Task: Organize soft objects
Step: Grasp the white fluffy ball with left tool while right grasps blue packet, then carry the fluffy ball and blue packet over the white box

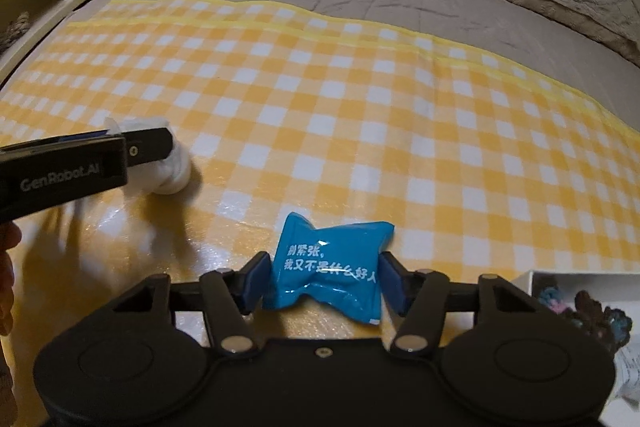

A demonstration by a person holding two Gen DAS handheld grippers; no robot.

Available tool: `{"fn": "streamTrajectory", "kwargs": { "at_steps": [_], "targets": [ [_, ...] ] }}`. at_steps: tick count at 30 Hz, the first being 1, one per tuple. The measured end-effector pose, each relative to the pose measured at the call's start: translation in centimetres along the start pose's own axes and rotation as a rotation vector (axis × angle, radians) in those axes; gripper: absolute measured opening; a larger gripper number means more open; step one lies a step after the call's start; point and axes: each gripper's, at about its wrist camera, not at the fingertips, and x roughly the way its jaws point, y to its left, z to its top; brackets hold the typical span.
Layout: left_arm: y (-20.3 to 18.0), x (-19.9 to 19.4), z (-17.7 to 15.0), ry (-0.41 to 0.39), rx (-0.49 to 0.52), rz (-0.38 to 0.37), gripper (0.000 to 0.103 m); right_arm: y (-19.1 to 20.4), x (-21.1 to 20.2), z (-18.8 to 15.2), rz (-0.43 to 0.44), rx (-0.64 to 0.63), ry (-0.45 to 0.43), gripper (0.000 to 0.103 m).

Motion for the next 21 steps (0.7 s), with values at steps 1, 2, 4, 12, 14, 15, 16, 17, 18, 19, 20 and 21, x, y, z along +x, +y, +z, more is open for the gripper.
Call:
{"fn": "streamTrajectory", "kwargs": {
  "at_steps": [1, 2, 4, 12, 14, 15, 16, 17, 18, 19, 20, 21],
  "targets": [
    [-0.1, -0.1, 0.0, 0.001, 0.001, 0.002, 0.049, 0.1, -0.2, 0.0, 0.001, -0.006, -0.004, 0.052],
    [-0.1, -0.1, 0.0, 0.003, 0.003, 0.003, 0.048, 0.2, -0.3, -0.1, 0.009, -0.011, -0.006, 0.051],
    [-0.3, -0.3, -0.1, 0.007, 0.009, 0.005, 0.047, 0.4, -0.4, -0.2, 0.020, -0.028, -0.010, 0.050],
    [-0.2, -2.0, 0.3, 0.006, -0.004, 0.023, 0.045, 0.5, -1.6, -0.3, 0.042, -0.034, -0.037, 0.048],
    [-0.1, -2.6, 0.4, 0.001, -0.007, 0.029, 0.045, 0.2, -2.2, -0.2, 0.044, -0.024, -0.054, 0.048],
    [-0.1, -2.9, 0.5, -0.002, -0.010, 0.030, 0.045, 0.1, -2.5, -0.1, 0.044, -0.018, -0.059, 0.048],
    [-0.1, -3.3, 0.6, -0.005, -0.015, 0.029, 0.045, 0.0, -2.9, 0.0, 0.046, -0.012, -0.067, 0.048],
    [-0.1, -3.7, 0.7, -0.009, -0.019, 0.027, 0.045, -0.1, -3.2, 0.0, 0.046, -0.008, -0.072, 0.049],
    [-0.2, -4.2, 0.8, -0.014, -0.022, 0.026, 0.045, -0.2, -3.6, 0.0, 0.047, -0.002, -0.079, 0.049],
    [-0.4, -4.7, 1.0, -0.020, -0.023, 0.024, 0.045, -0.4, -4.0, 0.0, 0.047, 0.004, -0.087, 0.049],
    [-0.6, -5.2, 1.1, -0.027, -0.022, 0.020, 0.045, -0.5, -4.4, 0.0, 0.047, 0.008, -0.092, 0.049],
    [-0.9, -5.6, 1.2, -0.033, -0.019, 0.017, 0.045, -0.7, -4.9, 0.0, 0.047, 0.013, -0.099, 0.049]
  ]
}}
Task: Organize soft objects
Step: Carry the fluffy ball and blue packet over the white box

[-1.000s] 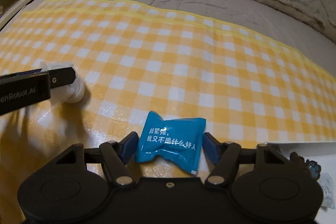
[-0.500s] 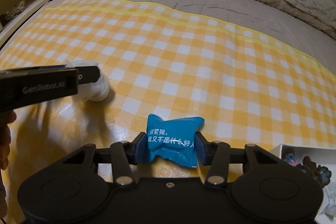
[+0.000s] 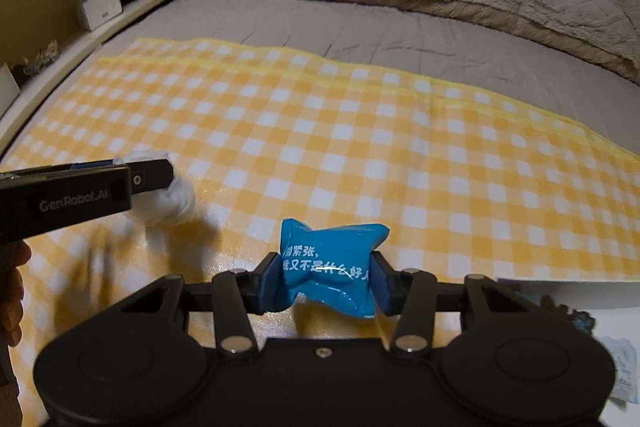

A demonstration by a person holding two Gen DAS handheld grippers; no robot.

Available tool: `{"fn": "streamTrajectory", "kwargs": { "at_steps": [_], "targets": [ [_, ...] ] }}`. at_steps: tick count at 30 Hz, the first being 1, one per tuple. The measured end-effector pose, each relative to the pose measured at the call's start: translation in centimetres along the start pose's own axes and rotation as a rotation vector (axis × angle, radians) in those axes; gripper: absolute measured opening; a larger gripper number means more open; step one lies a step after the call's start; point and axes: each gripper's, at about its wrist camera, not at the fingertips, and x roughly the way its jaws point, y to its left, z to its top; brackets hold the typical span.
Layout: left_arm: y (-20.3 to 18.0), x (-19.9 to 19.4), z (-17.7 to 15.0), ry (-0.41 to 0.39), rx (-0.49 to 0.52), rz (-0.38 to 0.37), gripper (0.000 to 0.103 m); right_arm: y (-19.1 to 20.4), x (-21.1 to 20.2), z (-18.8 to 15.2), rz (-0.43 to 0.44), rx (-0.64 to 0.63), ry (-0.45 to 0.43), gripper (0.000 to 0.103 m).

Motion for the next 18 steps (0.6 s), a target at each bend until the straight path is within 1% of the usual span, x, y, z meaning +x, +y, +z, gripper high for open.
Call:
{"fn": "streamTrajectory", "kwargs": {
  "at_steps": [4, 9, 13, 18],
  "targets": [
    [-2.0, -2.2, 0.3, -0.029, 0.056, -0.001, 0.045, -0.8, -2.1, 0.2, 0.002, 0.013, -0.036, 0.049],
    [-4.2, -5.0, 0.6, -0.055, 0.073, -0.038, 0.045, -2.5, -5.3, 0.5, -0.001, 0.043, -0.087, 0.049],
    [-6.1, -7.0, 1.0, -0.081, 0.072, -0.077, 0.045, -4.0, -7.7, 0.5, -0.007, 0.063, -0.123, 0.049],
    [-9.2, -8.9, 1.4, -0.109, 0.086, -0.145, 0.045, -6.5, -11.0, 0.0, -0.027, 0.081, -0.170, 0.049]
  ]
}}
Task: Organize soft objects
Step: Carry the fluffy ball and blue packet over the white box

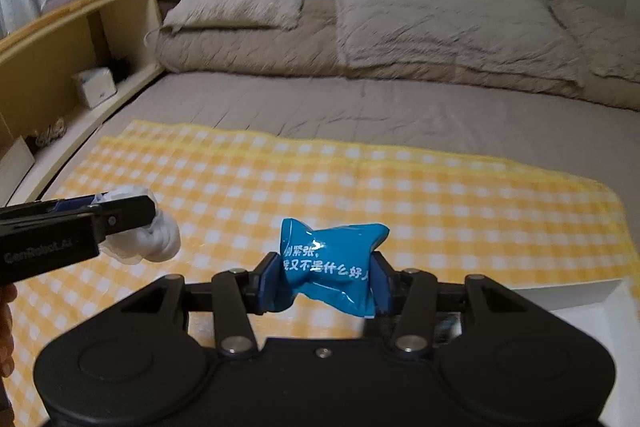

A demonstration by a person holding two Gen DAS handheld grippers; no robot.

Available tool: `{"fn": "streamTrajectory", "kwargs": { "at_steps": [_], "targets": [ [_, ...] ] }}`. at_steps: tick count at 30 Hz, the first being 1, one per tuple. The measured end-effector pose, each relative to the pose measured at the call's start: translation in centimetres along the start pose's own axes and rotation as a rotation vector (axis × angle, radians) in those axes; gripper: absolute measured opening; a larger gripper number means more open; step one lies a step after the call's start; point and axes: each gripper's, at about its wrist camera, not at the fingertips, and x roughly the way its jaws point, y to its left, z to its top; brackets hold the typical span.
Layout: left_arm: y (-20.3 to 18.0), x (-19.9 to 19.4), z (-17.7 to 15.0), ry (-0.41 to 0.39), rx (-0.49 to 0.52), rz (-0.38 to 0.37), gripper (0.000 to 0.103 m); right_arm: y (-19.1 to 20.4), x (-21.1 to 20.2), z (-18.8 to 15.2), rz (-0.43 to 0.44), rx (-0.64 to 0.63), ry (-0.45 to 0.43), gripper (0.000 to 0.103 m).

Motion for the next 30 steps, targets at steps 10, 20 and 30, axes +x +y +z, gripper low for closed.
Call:
{"fn": "streamTrajectory", "kwargs": {
  "at_steps": [10, 20, 30],
  "targets": [
    [-8.4, 0.4, -0.7, 0.011, 0.062, -0.155, 0.045, -7.5, -4.6, -0.8, -0.072, 0.066, -0.048, 0.049],
    [-16.3, 2.5, -2.4, 0.057, 0.095, -0.308, 0.045, -15.7, -7.1, -2.5, -0.169, 0.168, -0.056, 0.049],
    [-21.4, 5.1, -5.8, 0.098, 0.100, -0.419, 0.045, -22.3, -7.8, -4.1, -0.232, 0.274, -0.053, 0.049]
  ]
}}
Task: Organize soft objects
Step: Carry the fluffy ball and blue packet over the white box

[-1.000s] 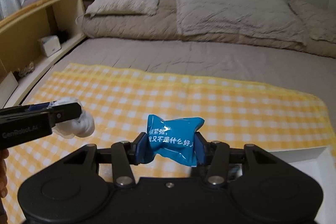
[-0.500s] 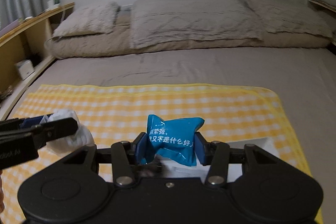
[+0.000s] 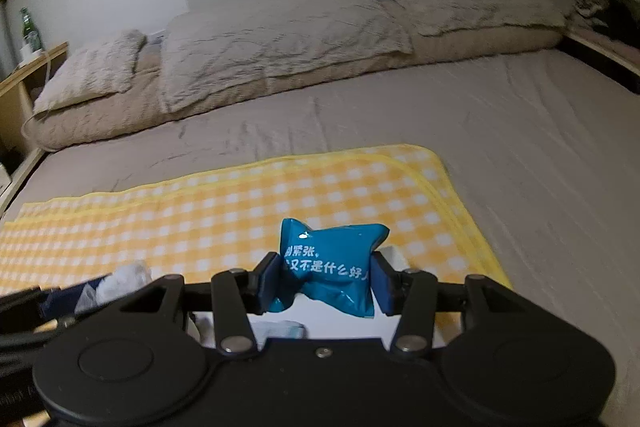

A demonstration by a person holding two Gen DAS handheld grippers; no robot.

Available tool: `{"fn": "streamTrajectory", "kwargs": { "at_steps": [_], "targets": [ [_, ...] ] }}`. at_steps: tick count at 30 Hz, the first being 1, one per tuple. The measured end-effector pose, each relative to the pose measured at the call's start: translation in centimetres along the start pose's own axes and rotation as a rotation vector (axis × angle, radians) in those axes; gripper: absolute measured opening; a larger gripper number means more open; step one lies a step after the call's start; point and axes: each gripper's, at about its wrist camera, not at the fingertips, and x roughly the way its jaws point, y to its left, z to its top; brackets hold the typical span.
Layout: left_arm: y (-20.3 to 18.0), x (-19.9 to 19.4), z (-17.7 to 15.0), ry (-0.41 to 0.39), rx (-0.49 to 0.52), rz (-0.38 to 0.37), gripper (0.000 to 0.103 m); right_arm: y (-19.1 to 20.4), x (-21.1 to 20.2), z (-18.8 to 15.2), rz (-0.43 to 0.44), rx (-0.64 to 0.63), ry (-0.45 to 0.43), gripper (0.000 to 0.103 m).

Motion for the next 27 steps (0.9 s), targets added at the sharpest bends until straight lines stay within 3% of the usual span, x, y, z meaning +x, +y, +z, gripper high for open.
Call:
{"fn": "streamTrajectory", "kwargs": {
  "at_steps": [11, 16, 23, 26, 27],
  "targets": [
    [-2.3, 5.2, -4.5, 0.108, 0.064, -0.050, 0.045, -3.1, 1.0, -0.7, 0.000, 0.017, 0.036, 0.049],
    [-1.6, 7.3, -5.3, 0.127, 0.030, -0.057, 0.046, -3.3, 2.0, -1.2, 0.019, 0.032, 0.071, 0.049],
    [-0.9, 8.5, -6.4, 0.209, 0.014, -0.061, 0.060, -1.9, 3.8, -1.6, 0.038, 0.023, 0.105, 0.049],
    [-0.6, 8.1, -6.5, 0.216, 0.002, -0.061, 0.080, -1.2, 4.6, -1.7, 0.048, 0.013, 0.114, 0.049],
    [-0.6, 8.1, -6.3, 0.217, 0.000, -0.061, 0.081, -1.0, 5.0, -1.7, 0.049, 0.011, 0.118, 0.049]
  ]
}}
